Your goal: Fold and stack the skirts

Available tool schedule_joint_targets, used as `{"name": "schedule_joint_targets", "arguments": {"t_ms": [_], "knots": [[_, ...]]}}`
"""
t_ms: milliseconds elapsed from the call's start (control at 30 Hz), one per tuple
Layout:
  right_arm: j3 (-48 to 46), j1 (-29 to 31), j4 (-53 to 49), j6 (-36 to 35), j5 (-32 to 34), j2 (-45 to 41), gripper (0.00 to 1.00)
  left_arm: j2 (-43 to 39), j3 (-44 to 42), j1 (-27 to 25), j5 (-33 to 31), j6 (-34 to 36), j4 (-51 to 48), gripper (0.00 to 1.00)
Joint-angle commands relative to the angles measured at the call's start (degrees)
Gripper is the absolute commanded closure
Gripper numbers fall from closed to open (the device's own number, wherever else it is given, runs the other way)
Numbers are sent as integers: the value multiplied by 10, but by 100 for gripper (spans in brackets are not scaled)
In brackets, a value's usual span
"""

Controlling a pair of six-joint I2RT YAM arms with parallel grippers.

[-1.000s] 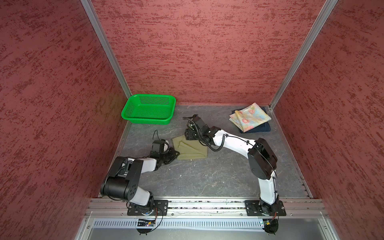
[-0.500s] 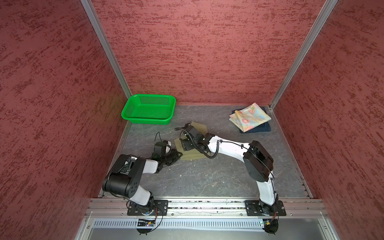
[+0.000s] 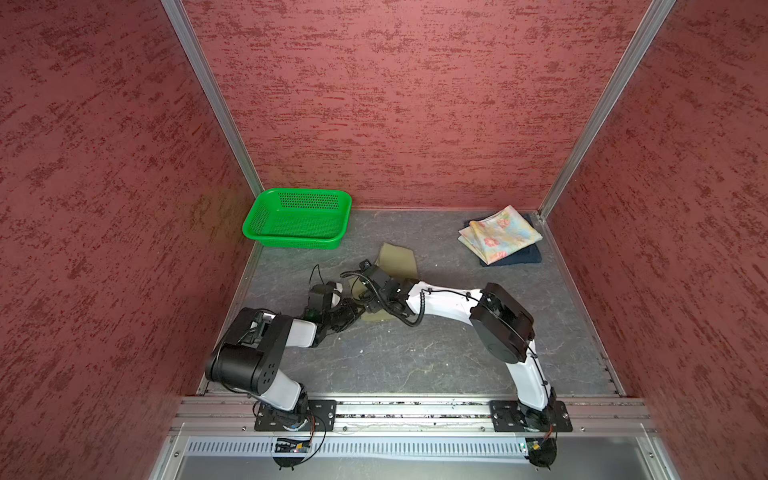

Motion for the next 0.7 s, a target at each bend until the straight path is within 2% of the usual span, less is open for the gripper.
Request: {"name": "schedule_joint_targets", "arguments": {"t_ms": [0, 200, 267, 400, 533, 633, 667], "knots": [[-6, 3, 32, -21, 16, 15, 29, 16, -17, -2, -8, 2, -77, 86], [-14, 4, 50, -25, 0, 14, 30, 14, -17, 6, -4, 5, -81, 86], [-10, 4, 47, -27, 0, 22, 35, 15, -16, 7, -4, 5, -80, 86], [-8, 3, 59, -30, -6, 38, 57, 20, -14, 8, -3, 4, -76, 86], [-10, -3, 71, -26, -1, 34, 84, 26, -11, 9, 4, 1, -70, 86], [-25, -5, 92, -31, -4, 10, 100, 26, -13, 10, 6, 0, -68, 86], [-32, -4, 100, -32, -6, 0, 100, 27, -14, 10, 6, 0, -67, 86]]}}
